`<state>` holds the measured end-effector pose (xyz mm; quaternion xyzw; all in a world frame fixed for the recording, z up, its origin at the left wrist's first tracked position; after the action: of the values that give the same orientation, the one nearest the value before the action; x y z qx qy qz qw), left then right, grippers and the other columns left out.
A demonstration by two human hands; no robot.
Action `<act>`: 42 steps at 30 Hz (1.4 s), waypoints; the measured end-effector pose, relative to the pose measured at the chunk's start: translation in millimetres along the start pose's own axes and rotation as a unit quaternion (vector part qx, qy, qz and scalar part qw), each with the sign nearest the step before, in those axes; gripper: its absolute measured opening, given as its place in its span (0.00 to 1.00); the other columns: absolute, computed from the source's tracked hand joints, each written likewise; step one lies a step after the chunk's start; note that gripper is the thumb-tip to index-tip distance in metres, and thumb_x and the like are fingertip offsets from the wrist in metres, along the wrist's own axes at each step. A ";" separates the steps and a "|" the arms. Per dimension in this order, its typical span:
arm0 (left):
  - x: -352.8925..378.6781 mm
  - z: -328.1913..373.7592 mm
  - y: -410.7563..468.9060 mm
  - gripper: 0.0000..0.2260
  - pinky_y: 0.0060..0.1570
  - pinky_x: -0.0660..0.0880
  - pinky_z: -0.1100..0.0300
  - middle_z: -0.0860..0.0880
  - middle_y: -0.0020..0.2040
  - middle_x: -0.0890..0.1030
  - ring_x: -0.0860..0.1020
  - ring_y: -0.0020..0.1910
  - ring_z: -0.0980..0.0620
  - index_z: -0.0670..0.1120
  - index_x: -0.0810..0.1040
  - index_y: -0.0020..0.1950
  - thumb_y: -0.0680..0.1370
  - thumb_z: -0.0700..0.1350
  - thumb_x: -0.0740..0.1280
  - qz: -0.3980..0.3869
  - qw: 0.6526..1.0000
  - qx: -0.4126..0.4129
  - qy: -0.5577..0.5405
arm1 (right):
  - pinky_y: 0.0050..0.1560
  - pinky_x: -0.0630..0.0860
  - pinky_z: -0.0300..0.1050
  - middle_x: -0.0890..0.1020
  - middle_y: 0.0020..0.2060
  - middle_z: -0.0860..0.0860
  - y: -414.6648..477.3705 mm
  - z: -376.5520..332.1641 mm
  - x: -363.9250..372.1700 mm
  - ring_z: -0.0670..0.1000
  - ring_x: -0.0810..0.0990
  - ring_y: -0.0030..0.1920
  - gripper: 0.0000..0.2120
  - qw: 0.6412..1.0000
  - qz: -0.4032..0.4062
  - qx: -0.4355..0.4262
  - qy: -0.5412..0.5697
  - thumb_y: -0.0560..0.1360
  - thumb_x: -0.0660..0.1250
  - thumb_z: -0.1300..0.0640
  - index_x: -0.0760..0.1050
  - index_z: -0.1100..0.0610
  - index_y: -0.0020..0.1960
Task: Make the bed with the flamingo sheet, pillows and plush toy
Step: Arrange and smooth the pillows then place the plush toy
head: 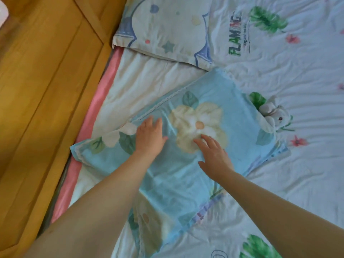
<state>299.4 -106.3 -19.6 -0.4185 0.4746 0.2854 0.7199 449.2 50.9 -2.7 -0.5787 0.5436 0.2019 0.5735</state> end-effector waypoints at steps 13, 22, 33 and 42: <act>1.1 25.4 65.3 0.34 0.53 0.74 0.52 0.42 0.57 0.80 0.78 0.56 0.42 0.45 0.75 0.58 0.59 0.61 0.78 -0.061 0.990 -0.076 -0.098 | 0.71 0.58 0.47 0.45 0.78 0.46 24.2 69.7 -19.9 0.50 0.47 0.77 0.43 0.996 -0.006 -0.045 -0.077 0.73 0.68 0.56 0.44 0.44 0.77; -58.7 44.6 18.7 0.25 0.53 0.77 0.55 0.47 0.50 0.84 0.82 0.51 0.51 0.44 0.82 0.53 0.59 0.48 0.81 -0.108 0.945 0.070 -0.301 | 0.71 0.59 0.49 0.53 0.77 0.43 6.6 41.1 -62.1 0.49 0.51 0.77 0.43 0.989 0.147 0.005 0.027 0.68 0.62 0.68 0.51 0.44 0.77; -157.0 121.2 -31.1 0.15 0.49 0.78 0.59 0.45 0.47 0.84 0.81 0.43 0.55 0.41 0.81 0.50 0.65 0.34 0.78 -0.247 0.895 0.189 -0.321 | 0.67 0.61 0.46 0.61 0.75 0.50 -108.6 66.4 -115.4 0.53 0.61 0.74 0.47 0.953 0.294 0.071 -0.001 0.60 0.69 0.67 0.58 0.53 0.76; -97.9 228.4 -23.5 0.15 0.50 0.77 0.55 0.44 0.49 0.82 0.80 0.48 0.48 0.41 0.80 0.50 0.66 0.38 0.77 -0.266 0.915 0.263 -0.151 | 0.70 0.62 0.53 0.57 0.77 0.50 -177.5 126.7 -73.7 0.55 0.57 0.76 0.46 0.967 0.198 0.154 -0.051 0.63 0.67 0.67 0.54 0.53 0.77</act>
<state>382.0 80.4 124.0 -0.2764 0.2895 0.0078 0.9164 627.3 147.9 106.3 -0.3533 0.6421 0.2547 0.6309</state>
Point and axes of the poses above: each hand's wrist, its own y-axis towards the middle knuckle, its own x-axis out of the palm, z = x × y, the point moved 1 cm from there along y, towards the middle knuckle
